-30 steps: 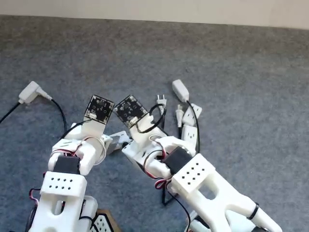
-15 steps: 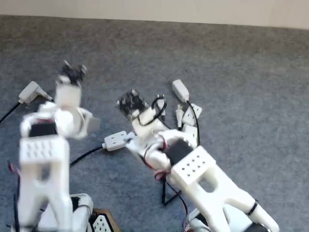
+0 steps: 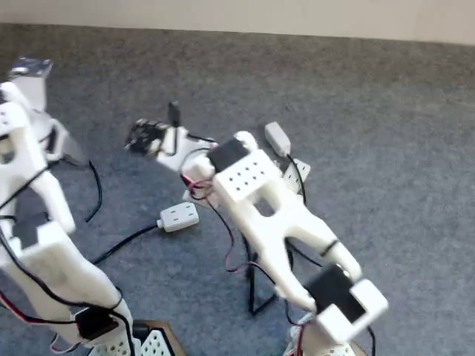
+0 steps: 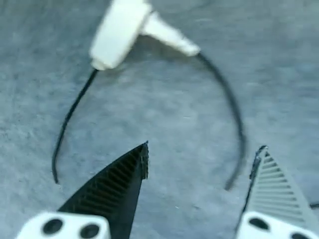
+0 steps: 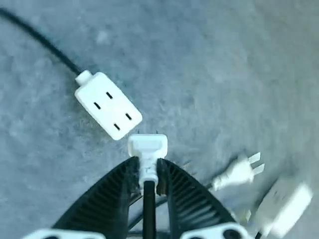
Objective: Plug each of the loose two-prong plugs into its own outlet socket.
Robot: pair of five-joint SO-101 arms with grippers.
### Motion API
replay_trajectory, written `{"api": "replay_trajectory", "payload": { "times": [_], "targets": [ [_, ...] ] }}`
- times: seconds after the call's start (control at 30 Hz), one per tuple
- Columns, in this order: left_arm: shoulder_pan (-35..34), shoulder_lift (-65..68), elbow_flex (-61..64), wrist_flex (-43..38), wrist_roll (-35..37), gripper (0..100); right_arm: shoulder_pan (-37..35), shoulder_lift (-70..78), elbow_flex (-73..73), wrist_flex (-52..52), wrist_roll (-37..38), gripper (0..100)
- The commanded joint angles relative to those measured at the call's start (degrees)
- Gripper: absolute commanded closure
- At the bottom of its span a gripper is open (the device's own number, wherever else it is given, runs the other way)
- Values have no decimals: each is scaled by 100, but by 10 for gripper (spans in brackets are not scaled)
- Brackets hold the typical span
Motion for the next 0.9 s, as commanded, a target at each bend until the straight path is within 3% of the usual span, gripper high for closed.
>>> {"api": "replay_trajectory", "payload": {
  "times": [0.0,0.2,0.37,0.87],
  "targets": [
    [-585,1007,-1473,185,-527,671,-268,426,-866,75,1099,993],
    [-1033,1640,-2352,185,-905,671,-330,532,-945,75,2207,993],
    [-1147,1736,-2475,185,-1064,671,-365,532,-945,435,2585,993],
    [-1156,1754,-2448,176,-1046,671,-558,593,-145,-154,2435,993]
  ]
}}
